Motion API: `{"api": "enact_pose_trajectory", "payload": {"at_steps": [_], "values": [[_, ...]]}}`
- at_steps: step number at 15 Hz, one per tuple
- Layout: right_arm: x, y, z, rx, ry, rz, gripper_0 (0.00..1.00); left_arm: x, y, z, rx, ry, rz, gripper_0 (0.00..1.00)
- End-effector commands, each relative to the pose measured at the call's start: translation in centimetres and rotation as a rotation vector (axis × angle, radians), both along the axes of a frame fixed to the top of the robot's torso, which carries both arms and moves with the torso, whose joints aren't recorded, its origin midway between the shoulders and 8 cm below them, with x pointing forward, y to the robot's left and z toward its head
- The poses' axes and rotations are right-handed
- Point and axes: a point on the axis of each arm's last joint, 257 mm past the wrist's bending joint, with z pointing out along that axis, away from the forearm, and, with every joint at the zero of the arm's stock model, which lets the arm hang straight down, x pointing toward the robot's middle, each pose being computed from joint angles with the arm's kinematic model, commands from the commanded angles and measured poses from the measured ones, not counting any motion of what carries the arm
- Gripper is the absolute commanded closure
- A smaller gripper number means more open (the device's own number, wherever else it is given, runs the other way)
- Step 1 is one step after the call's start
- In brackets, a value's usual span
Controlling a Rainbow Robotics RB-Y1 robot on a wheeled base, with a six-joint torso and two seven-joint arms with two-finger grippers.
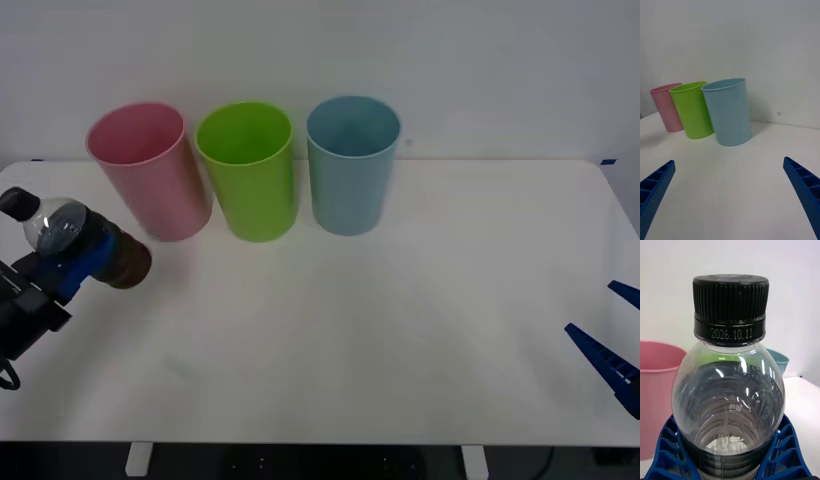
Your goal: Grasp the object on the table and drop it into the matching bin: aluminum can to the light blue bin, PET bottle to the pink bin.
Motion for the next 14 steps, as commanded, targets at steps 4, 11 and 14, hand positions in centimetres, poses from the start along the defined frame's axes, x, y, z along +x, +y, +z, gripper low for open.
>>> {"api": "enact_pose_trajectory", "payload": {"at_steps": [4, 11, 14], "values": [[0.0, 0.0, 0.0, 0.0, 0.0, 0.0, 0.0, 1.2, 2.8, 5.7, -0.083, -0.022, 0.058, 1.0], [0.0, 0.0, 0.0, 0.0, 0.0, 0.0, 0.0, 6.7, 6.4, 9.8, -0.077, -0.075, 0.192, 1.0], [0.0, 0.0, 0.0, 0.0, 0.0, 0.0, 0.0, 9.5, 7.5, 10.5, -0.041, -0.079, 0.217, 1.0]]}}
